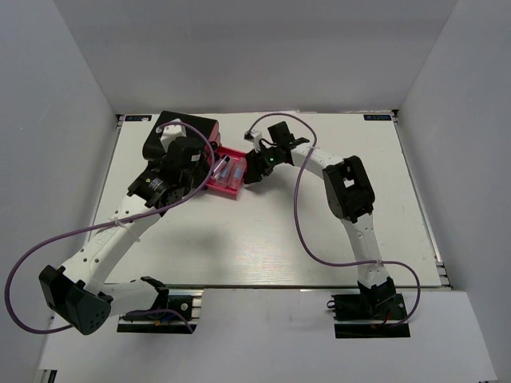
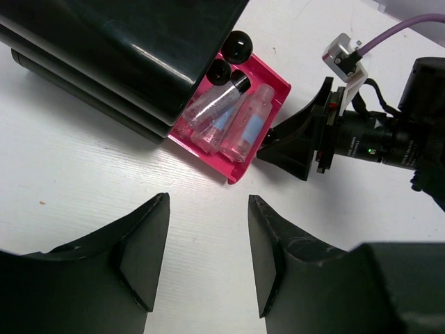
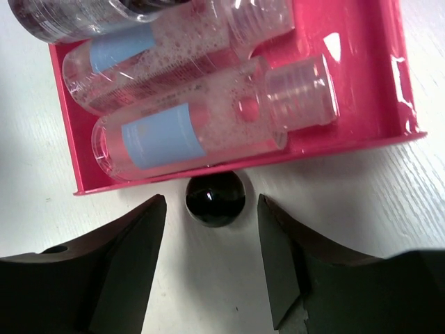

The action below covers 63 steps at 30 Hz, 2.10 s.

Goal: Organize the makeup

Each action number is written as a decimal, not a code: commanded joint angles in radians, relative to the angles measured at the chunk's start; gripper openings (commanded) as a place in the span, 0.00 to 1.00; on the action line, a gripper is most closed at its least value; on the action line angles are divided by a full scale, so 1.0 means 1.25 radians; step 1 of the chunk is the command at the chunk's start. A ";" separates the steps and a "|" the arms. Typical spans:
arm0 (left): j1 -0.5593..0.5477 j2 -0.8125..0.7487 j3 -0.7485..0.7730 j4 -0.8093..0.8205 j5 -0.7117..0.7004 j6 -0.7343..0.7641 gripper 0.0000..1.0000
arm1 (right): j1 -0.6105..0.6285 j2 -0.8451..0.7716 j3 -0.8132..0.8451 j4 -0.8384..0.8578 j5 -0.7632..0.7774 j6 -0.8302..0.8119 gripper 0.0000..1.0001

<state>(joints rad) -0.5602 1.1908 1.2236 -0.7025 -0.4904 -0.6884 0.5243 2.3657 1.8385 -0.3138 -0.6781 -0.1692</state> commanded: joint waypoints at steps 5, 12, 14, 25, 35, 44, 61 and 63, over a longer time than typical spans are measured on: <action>-0.003 -0.021 -0.001 -0.010 -0.014 -0.031 0.59 | 0.012 0.026 0.014 0.056 -0.022 -0.008 0.48; -0.003 -0.010 -0.004 0.001 -0.007 -0.026 0.59 | 0.004 -0.009 -0.036 0.061 -0.017 -0.033 0.15; -0.003 -0.011 -0.013 0.007 -0.003 -0.026 0.59 | -0.001 -0.028 -0.069 0.068 0.000 -0.047 0.13; 0.004 -0.026 -0.041 0.024 0.009 -0.020 0.59 | -0.011 -0.058 -0.116 0.076 0.010 -0.071 0.13; 0.030 0.062 0.052 0.007 -0.145 0.063 0.87 | 0.003 0.011 -0.008 0.069 0.000 -0.061 0.13; 0.222 0.262 0.205 0.113 -0.083 0.192 0.93 | 0.015 0.025 0.010 0.104 -0.006 -0.065 0.13; 0.540 0.510 0.386 0.166 0.279 0.153 0.96 | 0.027 0.059 0.073 0.114 -0.032 -0.049 0.12; 0.551 0.513 0.366 0.185 0.343 0.153 0.96 | 0.032 0.061 0.078 0.133 -0.038 -0.044 0.10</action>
<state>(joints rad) 0.1230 1.8568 1.6936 -0.5167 -0.2329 -0.4824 0.5526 2.4287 1.8908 -0.2058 -0.6960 -0.2188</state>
